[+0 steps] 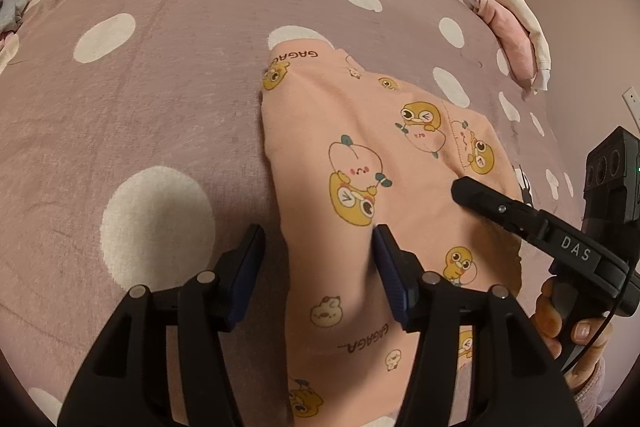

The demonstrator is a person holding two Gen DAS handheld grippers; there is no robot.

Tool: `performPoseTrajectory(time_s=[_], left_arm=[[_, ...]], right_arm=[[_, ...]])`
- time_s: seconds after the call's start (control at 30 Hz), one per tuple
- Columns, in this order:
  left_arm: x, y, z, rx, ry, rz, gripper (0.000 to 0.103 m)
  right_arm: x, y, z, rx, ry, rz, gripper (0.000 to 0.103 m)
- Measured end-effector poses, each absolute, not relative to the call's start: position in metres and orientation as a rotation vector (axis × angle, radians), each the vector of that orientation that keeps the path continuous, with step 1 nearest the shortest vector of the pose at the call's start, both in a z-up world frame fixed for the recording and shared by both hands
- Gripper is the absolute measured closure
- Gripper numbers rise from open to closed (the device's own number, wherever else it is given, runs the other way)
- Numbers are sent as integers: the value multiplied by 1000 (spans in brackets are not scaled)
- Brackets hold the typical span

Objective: Fold small clothes
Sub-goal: 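Lower the folded edge onto the bundle and open the right gripper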

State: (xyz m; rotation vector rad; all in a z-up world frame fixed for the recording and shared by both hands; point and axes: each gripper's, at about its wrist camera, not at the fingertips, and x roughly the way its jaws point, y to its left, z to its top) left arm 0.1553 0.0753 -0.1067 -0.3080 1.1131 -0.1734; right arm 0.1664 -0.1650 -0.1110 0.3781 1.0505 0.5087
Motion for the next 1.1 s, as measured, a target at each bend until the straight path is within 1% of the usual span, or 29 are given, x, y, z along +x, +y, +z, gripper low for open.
performPoseTrajectory(time_s=[0.37, 0.7, 1.1], left_arm=[[145, 81, -104, -303, 1108, -141, 39], [133, 80, -101, -278, 1110, -116, 39], [110, 74, -101, -231, 1116, -105, 39]], right_arm=[[163, -169, -105, 341, 1037, 455, 71], [156, -178, -102, 312, 1021, 386, 71], [135, -177, -89, 272, 972, 436, 71]])
